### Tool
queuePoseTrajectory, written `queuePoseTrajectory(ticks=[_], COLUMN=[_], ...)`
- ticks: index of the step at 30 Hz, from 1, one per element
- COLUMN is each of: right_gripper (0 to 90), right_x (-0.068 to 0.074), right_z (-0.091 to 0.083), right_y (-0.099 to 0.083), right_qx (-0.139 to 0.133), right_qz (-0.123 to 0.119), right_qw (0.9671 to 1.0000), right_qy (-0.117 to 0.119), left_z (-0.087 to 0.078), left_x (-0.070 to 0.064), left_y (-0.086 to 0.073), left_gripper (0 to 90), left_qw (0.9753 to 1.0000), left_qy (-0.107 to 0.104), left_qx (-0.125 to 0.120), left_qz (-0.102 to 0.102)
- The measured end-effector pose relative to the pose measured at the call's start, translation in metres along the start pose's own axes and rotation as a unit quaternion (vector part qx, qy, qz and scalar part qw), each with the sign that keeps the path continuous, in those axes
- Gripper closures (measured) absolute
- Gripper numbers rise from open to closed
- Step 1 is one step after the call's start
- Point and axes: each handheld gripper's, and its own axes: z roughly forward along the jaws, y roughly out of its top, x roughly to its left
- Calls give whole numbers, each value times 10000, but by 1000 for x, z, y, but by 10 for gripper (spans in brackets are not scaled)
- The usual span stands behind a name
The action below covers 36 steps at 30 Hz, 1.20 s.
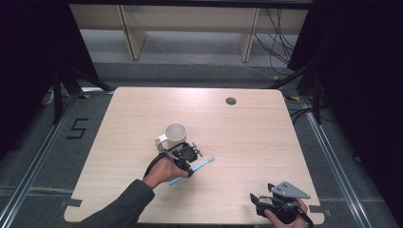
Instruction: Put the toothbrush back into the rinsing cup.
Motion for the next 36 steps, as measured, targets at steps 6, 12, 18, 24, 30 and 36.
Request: queuePoseTrajectory(ticks=[6,12,18,24,30,36], right_gripper=[253,253,253,253,253,253], right_x=[-2,-2,-2,-2,-1,-2], right_z=[1,0,1,1,1,1], right_y=[0,0,1,0,0,0], right_qx=[-56,-60,-43,-27,-14,-68], right_qz=[-119,-82,-61,-38,-22,-132], right_qw=[9999,9999,10000,10000,10000,9999], right_qy=[-12,-17,7,46,58,26], left_z=[3,5,10,10,12,13], left_x=[1,3,5,5,8,8], left_y=[6,10,12,17,22,28], left_gripper=[699,720,744,770,775,773], left_qw=[9997,9991,9985,9971,9957,9936], left_qy=[-60,-75,-140,-198,-260,-224], left_qx=[223,401,526,735,888,1103], left_qz=[80,94,41,88,48,19])
